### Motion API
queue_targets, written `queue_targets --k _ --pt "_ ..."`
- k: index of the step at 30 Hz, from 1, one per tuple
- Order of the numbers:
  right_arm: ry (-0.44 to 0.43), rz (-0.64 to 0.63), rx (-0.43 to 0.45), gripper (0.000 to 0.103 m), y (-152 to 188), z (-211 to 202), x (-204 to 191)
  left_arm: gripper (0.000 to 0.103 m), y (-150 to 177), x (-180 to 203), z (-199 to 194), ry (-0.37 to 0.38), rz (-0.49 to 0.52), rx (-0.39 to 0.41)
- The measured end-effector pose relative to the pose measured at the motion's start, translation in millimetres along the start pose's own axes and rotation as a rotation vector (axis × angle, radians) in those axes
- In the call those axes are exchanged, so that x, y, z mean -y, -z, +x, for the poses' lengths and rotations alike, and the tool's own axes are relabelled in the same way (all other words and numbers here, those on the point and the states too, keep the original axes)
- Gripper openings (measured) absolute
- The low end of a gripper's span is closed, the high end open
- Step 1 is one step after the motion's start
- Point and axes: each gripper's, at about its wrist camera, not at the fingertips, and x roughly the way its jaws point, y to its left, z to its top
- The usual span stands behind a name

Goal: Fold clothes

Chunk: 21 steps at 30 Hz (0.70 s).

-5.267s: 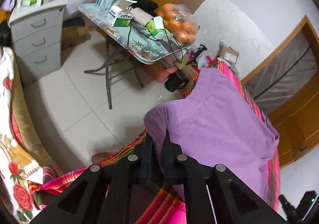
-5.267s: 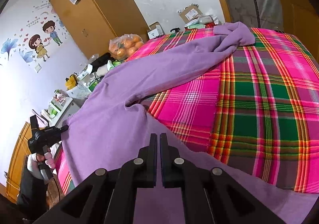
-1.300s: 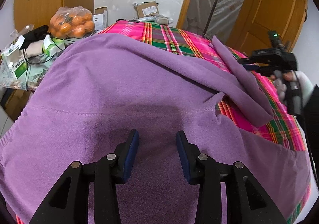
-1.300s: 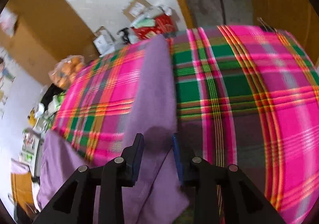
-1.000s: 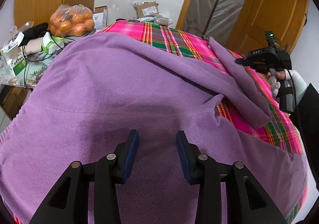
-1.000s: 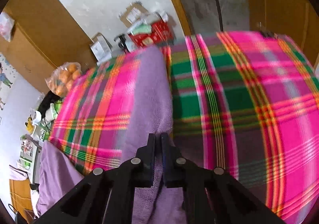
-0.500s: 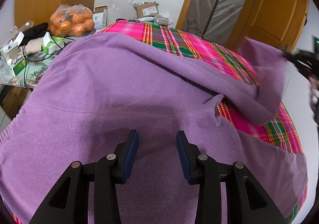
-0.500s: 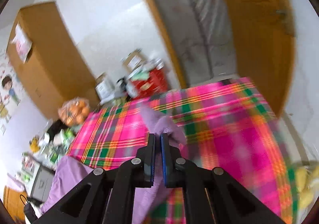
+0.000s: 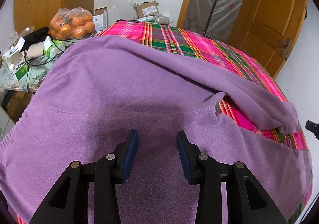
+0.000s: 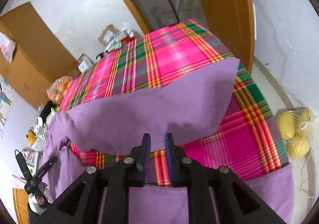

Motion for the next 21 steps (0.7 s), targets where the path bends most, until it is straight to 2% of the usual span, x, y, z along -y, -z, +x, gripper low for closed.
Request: queue_targets --k 3,4,7,10,12,13,14,18,21 --pt "0.041 0.114 0.065 0.025 -11.3 -4.6 31.8 0.042 -0.1 -0.1 0.2 0.004 -0.003 0.001" --pt "0.060 0.150 0.082 0.030 -15.9 -4.2 43.2 0.042 -0.1 -0.3 0.2 0.005 -0.004 0.001" --pt "0.132 0.192 0.054 0.034 -31.9 20.4 66.9 0.042 0.1 -0.9 -0.2 0.005 -0.004 0.001" --pt "0.159 0.171 0.000 0.034 -35.5 44.6 68.5 0.042 0.1 -2.7 -0.7 0.015 -0.013 0.003" --pt "0.174 0.145 0.006 0.031 -39.0 52.8 63.0 0.042 0.2 -3.6 -1.0 0.020 -0.017 0.004" --pt "0.171 0.128 0.004 0.014 -41.8 55.8 58.1 0.042 0.4 -3.8 -1.1 0.022 -0.018 0.004" --pt "0.170 0.115 0.010 0.006 -44.6 57.4 52.6 0.042 0.4 -3.8 -1.2 0.022 -0.018 0.004" --pt "0.127 0.031 0.069 0.006 -57.3 53.3 16.4 0.042 0.7 -3.3 -1.2 0.020 -0.016 0.004" --pt "0.057 -0.103 0.082 0.008 -57.7 50.6 -35.5 0.042 0.5 -1.9 -0.9 0.017 -0.013 0.003"
